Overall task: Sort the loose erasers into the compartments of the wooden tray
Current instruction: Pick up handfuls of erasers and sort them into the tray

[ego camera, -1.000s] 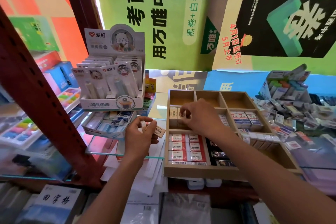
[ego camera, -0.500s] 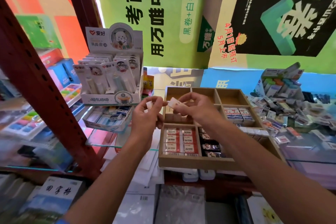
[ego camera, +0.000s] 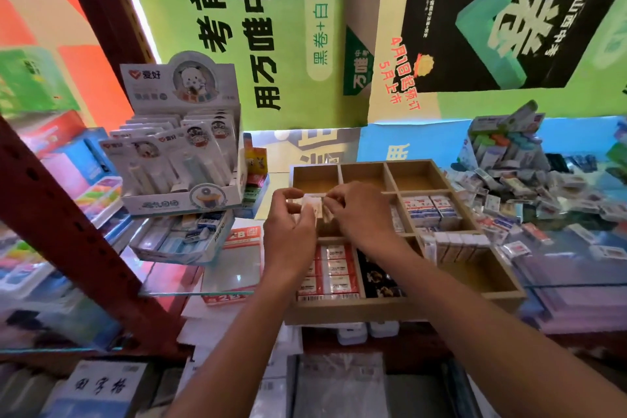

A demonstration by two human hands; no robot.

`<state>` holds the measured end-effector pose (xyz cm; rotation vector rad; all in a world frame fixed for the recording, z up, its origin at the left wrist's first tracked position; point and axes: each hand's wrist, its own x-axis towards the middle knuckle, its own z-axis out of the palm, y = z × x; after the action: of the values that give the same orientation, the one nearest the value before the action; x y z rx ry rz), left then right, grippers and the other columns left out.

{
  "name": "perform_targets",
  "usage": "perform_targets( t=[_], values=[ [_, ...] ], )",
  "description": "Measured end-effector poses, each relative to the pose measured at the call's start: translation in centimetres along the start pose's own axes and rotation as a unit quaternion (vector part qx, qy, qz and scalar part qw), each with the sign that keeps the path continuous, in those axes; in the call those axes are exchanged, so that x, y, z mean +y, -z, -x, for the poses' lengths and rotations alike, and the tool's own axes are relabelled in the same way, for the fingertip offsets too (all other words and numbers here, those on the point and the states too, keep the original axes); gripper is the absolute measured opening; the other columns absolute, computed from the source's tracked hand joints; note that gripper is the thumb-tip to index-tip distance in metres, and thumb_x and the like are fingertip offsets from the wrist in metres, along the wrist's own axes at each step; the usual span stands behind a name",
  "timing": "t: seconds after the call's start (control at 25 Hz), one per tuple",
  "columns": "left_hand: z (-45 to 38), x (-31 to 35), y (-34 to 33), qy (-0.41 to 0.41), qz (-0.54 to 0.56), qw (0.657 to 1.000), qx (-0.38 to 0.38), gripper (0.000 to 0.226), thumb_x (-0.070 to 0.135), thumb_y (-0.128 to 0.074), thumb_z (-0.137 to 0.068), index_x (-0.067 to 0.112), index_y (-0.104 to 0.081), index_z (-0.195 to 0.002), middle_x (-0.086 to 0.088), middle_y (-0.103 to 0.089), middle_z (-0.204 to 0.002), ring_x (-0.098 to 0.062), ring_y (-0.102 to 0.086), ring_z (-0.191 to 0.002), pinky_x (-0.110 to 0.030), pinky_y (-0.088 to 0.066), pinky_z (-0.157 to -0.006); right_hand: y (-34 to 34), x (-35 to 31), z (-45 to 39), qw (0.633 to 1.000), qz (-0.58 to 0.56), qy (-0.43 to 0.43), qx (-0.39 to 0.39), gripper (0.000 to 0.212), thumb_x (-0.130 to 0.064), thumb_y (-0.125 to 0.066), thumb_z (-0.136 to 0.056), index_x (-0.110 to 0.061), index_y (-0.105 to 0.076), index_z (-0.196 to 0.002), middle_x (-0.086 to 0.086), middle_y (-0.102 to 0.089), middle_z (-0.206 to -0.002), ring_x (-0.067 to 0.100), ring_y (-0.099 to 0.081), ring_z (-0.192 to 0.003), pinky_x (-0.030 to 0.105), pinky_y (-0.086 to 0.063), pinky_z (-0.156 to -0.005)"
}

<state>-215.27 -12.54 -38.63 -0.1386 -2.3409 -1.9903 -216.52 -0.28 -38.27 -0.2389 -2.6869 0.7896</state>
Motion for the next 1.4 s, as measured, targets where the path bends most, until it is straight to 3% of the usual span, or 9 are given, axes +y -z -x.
perform_targets(
  t=[0.12,0.24,0.64,0.76,0.84,0.88,1.04,1.2,1.4],
  values=[
    [-0.3,-0.3,0.1,0.012,0.006,1.0,0.012,0.019,0.021,-0.053,-0.1,0.034,-0.051,-0.115,0.01,-0.062,-0.104,-0.008,-0.066,-0.088,-0.023,-0.058,-0.066,-0.1,0.9,0.1,0.988,0.123,0.078,-0.045,0.036,-0.042,-0.041,-0.102,-0.028,-0.066,-0.125,-0.002,-0.067,-0.117,0.02,-0.051,-0.109,0.035,-0.039,-0.085],
    [-0.5,-0.7,0.2,0.02,0.018,0.999,0.026,0.018,0.022,-0.054,-0.098,0.036,-0.053,-0.11,0.006,-0.063,-0.107,-0.012,-0.067,-0.092,-0.035,-0.061,-0.076,0.2,1.7,0.2,0.976,0.166,0.11,-0.089,0.041,-0.038,-0.038,-0.102,-0.03,-0.053,-0.139,0.0,-0.055,-0.13,0.022,-0.043,-0.119,0.039,-0.037,-0.098],
    [-0.5,-0.8,-0.1,-0.01,-0.027,0.999,-0.014,0.021,0.025,-0.059,-0.097,0.031,-0.054,-0.117,0.007,-0.066,-0.114,-0.011,-0.069,-0.094,-0.034,-0.062,-0.076,1.5,2.3,-0.3,0.979,0.156,0.121,-0.056,0.028,-0.029,-0.051,-0.098,-0.026,-0.068,-0.12,-0.002,-0.067,-0.118,0.021,-0.048,-0.111,0.036,-0.043,-0.09],
    [-0.4,-0.4,0.5,-0.029,0.02,0.998,-0.055,0.018,0.021,-0.061,-0.097,0.027,-0.06,-0.113,0.007,-0.07,-0.109,-0.009,-0.071,-0.084,-0.024,-0.058,-0.062,2.0,1.6,-0.1,0.997,-0.041,0.065,-0.019,0.028,-0.022,-0.045,-0.099,-0.022,-0.072,-0.107,-0.003,-0.071,-0.099,0.015,-0.058,-0.095,0.031,-0.049,-0.078],
    [-0.3,-0.5,0.9,-0.025,0.044,0.996,-0.067,0.017,0.022,-0.06,-0.097,0.027,-0.061,-0.114,0.005,-0.07,-0.109,-0.012,-0.072,-0.084,-0.023,-0.056,-0.06,2.7,0.7,0.6,0.957,-0.267,0.002,-0.115,0.021,-0.025,-0.05,-0.101,-0.021,-0.071,-0.102,-0.004,-0.071,-0.091,0.006,-0.064,-0.081,0.019,-0.049,-0.065],
    [-0.3,-0.5,1.1,-0.024,0.048,0.996,-0.071,0.018,0.023,-0.06,-0.097,0.027,-0.061,-0.115,0.005,-0.07,-0.11,-0.014,-0.072,-0.087,-0.025,-0.058,-0.062,2.9,0.5,1.0,0.944,-0.296,-0.001,-0.147,0.017,-0.029,-0.056,-0.099,-0.022,-0.071,-0.103,-0.004,-0.071,-0.091,0.004,-0.066,-0.08,0.017,-0.05,-0.064],
    [-0.4,-0.6,1.2,0.007,0.087,0.992,-0.092,0.026,0.015,-0.044,-0.101,0.023,-0.062,-0.118,-0.003,-0.069,-0.105,-0.018,-0.072,-0.088,-0.033,-0.059,-0.067,2.4,1.2,1.1,0.923,-0.358,-0.072,-0.12,0.009,-0.023,-0.062,-0.096,-0.026,-0.068,-0.102,-0.004,-0.072,-0.095,0.01,-0.068,-0.086,0.021,-0.054,-0.066],
    [-0.5,-0.6,1.2,0.021,0.117,0.989,-0.085,0.041,0.021,-0.033,-0.091,0.02,-0.058,-0.123,-0.007,-0.062,-0.084,-0.021,-0.066,-0.084,-0.03,-0.054,-0.067,2.0,2.3,0.3,0.884,-0.413,-0.16,-0.148,0.024,-0.016,-0.053,-0.101,-0.021,-0.066,-0.121,0.005,-0.07,-0.11,0.017,-0.067,-0.097,0.021,-0.053,-0.065],
    [-0.2,-0.4,1.2,0.044,0.089,0.992,-0.076,0.033,0.011,-0.036,-0.099,0.026,-0.057,-0.119,-0.008,-0.063,-0.111,-0.023,-0.067,-0.101,-0.037,-0.06,-0.076,1.6,2.8,0.0,0.923,-0.353,-0.151,-0.038,0.017,-0.017,-0.063,-0.095,-0.023,-0.061,-0.111,0.0,-0.067,-0.106,0.013,-0.067,-0.093,0.021,-0.056,-0.064]
  ],
)
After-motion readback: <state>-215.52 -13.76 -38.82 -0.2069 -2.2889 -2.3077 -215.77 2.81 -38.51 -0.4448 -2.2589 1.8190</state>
